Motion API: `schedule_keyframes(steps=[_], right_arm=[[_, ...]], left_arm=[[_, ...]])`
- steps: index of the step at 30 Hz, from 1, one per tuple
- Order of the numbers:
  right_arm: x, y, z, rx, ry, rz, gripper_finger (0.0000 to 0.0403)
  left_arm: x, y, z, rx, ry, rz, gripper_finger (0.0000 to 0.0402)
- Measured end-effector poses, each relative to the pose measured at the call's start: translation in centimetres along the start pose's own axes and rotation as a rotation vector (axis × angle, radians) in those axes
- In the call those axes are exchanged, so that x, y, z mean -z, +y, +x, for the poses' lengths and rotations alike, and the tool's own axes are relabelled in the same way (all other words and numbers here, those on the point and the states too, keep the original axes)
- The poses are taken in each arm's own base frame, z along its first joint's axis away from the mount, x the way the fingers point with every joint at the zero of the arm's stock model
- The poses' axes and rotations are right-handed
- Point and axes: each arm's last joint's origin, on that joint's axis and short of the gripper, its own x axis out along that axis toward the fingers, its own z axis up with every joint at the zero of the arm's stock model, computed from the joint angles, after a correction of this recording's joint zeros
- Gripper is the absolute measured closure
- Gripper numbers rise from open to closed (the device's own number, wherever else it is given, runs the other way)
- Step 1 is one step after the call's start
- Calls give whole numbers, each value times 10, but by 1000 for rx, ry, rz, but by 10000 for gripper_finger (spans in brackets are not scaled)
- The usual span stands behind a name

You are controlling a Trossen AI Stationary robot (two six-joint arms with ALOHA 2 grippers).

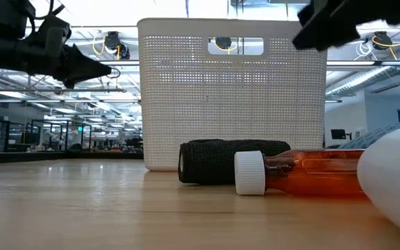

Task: Pick & place medical supplies in basket/bin
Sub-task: Put the red pill bottle into the white bin

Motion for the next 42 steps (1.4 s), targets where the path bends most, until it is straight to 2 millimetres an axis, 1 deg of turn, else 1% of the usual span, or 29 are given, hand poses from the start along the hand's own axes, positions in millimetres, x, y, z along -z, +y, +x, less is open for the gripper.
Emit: schedule_keyframes(steps=[3,8,15,17,21,23,27,31,33,42], right_arm=[[9,0,1,-5,-23,54,210],[17,0,3,-20,-59,125,210],[36,10,27,-23,-33,122,210],[42,10,31,9,-11,123,210],[47,14,32,10,16,149,210],[49,15,34,3,23,149,210],[45,18,40,-21,22,166,210],[54,20,48,11,114,130,210],[54,20,50,18,122,146,210],[57,18,51,13,154,163,210]], left_arm=[[2,0,0,4,18,5,366],[4,0,0,5,37,7,366],[5,0,0,8,51,-10,366],[5,-1,0,21,51,-18,366],[5,-2,0,58,54,-18,366],[5,-2,0,58,56,-19,366],[6,-2,0,58,58,-21,366],[6,-2,0,58,60,-28,366],[6,-2,0,57,64,-38,366],[6,-2,0,58,65,-44,366]])
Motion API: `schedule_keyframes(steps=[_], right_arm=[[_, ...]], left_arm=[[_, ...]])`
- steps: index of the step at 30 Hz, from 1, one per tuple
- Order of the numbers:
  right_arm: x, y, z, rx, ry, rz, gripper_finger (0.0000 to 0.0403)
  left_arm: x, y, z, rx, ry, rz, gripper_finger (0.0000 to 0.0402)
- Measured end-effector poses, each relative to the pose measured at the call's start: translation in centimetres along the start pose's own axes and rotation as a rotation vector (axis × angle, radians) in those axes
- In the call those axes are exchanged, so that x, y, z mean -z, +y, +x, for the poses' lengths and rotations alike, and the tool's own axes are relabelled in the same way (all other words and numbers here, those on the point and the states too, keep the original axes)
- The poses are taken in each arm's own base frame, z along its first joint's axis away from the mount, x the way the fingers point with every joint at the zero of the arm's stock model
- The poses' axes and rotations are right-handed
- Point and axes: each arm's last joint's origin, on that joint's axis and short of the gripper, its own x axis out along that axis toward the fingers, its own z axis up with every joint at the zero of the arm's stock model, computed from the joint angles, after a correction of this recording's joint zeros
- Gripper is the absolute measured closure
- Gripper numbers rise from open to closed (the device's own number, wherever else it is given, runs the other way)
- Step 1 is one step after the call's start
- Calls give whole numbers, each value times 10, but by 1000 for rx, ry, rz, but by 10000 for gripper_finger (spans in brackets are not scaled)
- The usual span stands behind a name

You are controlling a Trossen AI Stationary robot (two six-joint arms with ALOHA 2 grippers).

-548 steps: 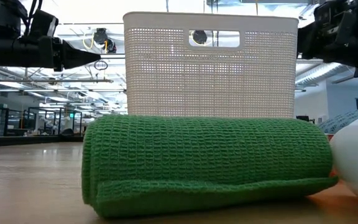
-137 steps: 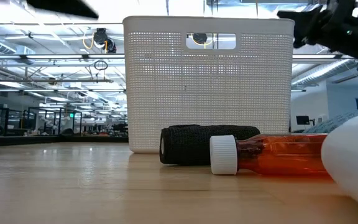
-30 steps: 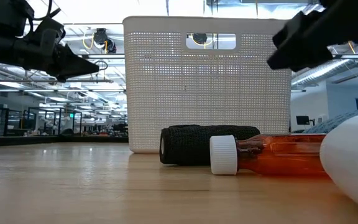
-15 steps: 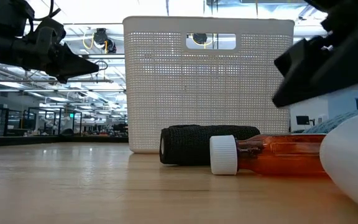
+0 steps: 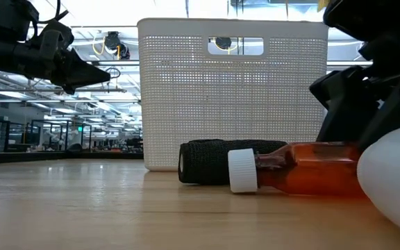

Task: Pick & place medical supplies in basket/bin
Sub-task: Put the red pill bottle into the white bin

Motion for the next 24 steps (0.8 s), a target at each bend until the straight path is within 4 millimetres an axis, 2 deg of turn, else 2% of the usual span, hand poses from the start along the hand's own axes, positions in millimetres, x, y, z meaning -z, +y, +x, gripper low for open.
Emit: schedule_keyframes(steps=[10,20,24], right_arm=[[1,-3,1,9,21,1,207],[2,-5,2,18,29,25,120],[2,-5,2,18,29,12,111]], left_arm=[[0,0,0,0,0,8,366],[0,0,0,-1,0,14,366],[0,0,0,-1,-1,14,366]])
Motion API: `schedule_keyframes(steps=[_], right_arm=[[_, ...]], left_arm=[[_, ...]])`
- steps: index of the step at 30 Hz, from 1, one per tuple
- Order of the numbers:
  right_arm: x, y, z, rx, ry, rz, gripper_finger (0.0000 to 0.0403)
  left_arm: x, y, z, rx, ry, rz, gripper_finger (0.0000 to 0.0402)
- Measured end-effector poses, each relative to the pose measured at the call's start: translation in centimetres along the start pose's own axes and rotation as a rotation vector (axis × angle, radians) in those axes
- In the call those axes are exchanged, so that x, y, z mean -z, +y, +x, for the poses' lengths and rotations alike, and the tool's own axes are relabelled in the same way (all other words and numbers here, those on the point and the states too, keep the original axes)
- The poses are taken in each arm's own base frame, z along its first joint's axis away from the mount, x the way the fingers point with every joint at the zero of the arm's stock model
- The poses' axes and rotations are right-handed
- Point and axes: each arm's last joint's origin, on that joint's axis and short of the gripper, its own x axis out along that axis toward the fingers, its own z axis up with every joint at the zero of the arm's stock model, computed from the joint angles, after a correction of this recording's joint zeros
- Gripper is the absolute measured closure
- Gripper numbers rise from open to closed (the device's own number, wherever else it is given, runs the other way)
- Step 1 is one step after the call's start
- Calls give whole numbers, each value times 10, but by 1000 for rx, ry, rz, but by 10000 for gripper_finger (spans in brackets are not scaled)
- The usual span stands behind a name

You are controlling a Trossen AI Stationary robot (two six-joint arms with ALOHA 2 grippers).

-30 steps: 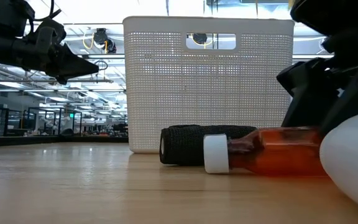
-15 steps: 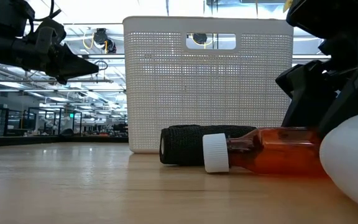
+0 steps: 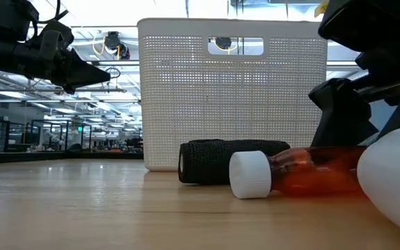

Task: Pick & place medical supplies in basket/bin
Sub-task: Put the red pill bottle into the white bin

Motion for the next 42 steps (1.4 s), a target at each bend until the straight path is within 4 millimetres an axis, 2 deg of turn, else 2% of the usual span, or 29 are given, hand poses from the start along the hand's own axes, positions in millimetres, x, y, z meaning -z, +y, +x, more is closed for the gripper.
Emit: schedule_keyframes(steps=[18,29,34,42], right_arm=[[3,-4,1,-10,29,-24,174],[-3,-1,-1,-34,-24,-84,256],[-17,-4,-19,-46,-64,-76,244],[-50,-9,-69,-97,-225,-111,247]], left_arm=[[0,0,0,0,1,-6,366],[0,0,0,0,1,-6,366],[0,0,0,0,1,-5,366],[0,0,0,-1,2,-5,366]])
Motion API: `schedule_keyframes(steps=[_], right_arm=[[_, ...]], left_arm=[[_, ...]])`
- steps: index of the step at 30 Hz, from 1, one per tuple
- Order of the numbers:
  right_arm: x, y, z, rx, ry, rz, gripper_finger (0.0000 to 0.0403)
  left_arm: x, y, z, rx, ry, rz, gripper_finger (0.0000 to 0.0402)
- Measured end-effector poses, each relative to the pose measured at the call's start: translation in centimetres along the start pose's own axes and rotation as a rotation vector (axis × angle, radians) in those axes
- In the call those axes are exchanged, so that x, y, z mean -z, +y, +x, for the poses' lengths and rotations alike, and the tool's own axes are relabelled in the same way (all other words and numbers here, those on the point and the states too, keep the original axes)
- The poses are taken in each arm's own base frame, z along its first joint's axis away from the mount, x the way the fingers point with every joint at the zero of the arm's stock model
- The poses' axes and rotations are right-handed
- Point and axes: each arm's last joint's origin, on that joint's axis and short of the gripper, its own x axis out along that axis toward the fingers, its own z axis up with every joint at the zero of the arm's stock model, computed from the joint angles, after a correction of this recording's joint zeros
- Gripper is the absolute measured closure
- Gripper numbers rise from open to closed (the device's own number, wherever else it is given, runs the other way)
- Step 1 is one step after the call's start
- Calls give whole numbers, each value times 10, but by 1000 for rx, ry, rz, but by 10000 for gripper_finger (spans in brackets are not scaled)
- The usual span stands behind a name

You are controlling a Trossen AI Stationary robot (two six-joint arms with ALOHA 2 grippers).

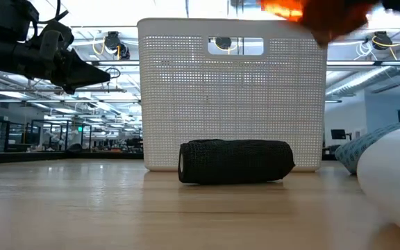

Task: Pick & place medical supplies in basket/bin
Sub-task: Put the red pill bottle into the white bin

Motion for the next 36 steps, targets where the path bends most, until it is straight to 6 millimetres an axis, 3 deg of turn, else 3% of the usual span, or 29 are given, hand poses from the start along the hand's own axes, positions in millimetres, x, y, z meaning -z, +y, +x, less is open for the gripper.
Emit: schedule_keyframes(steps=[9,15,20,23,25,28,36], right_arm=[[-40,-11,-56,24,-213,-124,240],[-62,-32,-112,70,-371,-234,253],[-65,-50,-167,96,-455,-296,244],[-59,-64,-193,206,-483,-280,240],[-45,-73,-201,306,-461,-288,240],[-22,-85,-202,416,-441,-295,247],[30,-104,-200,476,-470,-210,246]], left_arm=[[1,0,0,0,6,1,366],[1,0,0,0,6,5,366],[1,0,0,-1,6,31,366],[1,0,0,-2,6,45,366],[1,0,0,-2,6,49,366],[1,0,0,-2,6,57,366],[1,0,0,-3,6,59,366]])
